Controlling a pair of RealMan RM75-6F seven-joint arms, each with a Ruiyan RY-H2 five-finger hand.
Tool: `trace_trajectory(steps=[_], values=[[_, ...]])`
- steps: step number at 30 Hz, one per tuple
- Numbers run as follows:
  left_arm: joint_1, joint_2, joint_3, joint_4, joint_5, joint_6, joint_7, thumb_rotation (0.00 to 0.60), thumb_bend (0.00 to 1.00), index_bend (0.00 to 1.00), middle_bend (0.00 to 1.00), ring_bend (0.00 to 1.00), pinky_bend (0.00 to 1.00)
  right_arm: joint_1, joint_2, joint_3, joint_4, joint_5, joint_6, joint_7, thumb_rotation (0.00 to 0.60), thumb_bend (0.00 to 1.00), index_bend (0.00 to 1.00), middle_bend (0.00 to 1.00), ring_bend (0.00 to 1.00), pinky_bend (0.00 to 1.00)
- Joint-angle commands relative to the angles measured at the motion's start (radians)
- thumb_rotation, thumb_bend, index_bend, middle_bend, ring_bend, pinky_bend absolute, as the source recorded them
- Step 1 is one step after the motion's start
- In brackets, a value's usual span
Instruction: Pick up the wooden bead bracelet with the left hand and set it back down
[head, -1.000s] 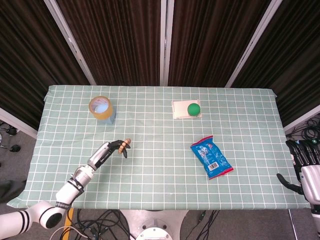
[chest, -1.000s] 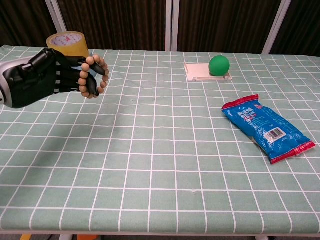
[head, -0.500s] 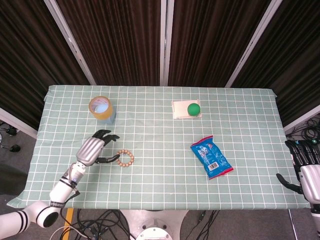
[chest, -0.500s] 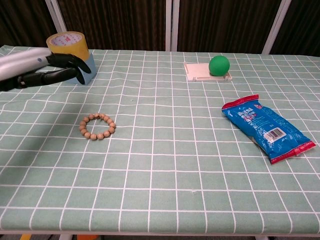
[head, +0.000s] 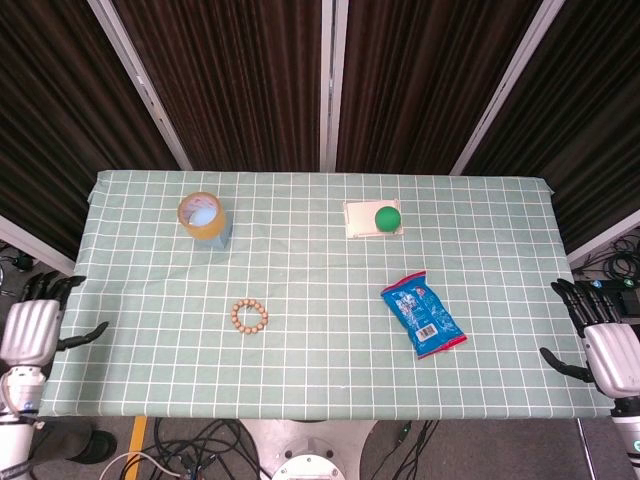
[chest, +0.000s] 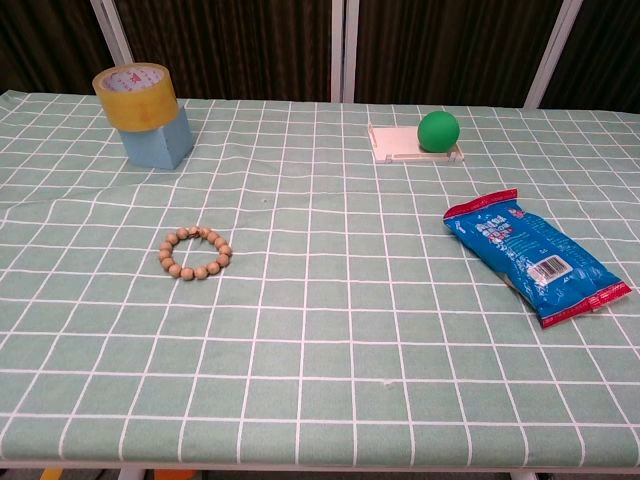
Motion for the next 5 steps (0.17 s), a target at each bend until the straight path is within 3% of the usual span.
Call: trace_trajectory(steps=[1, 5], values=[[0.088, 0.017, 0.05, -0.023, 0.037, 0.102, -0.01, 0.41, 0.15, 0.22, 0.27, 0.13, 0.11, -0.002, -0.006, -0.005, -0.011, -0.002, 0.001, -0.017, 0.6, 0.13, 0.0, 0.05, 0.0, 0.0], [0.14, 0.013, 0.077, -0.036, 0.072, 0.157, 0.004, 0.442, 0.15, 0.22, 0.27, 0.13, 0.11, -0.01, -0.014, -0.004, -0.027, -0.005, 0.021, -0.049, 0.6, 0.13, 0.0, 0.05, 0.0, 0.0]])
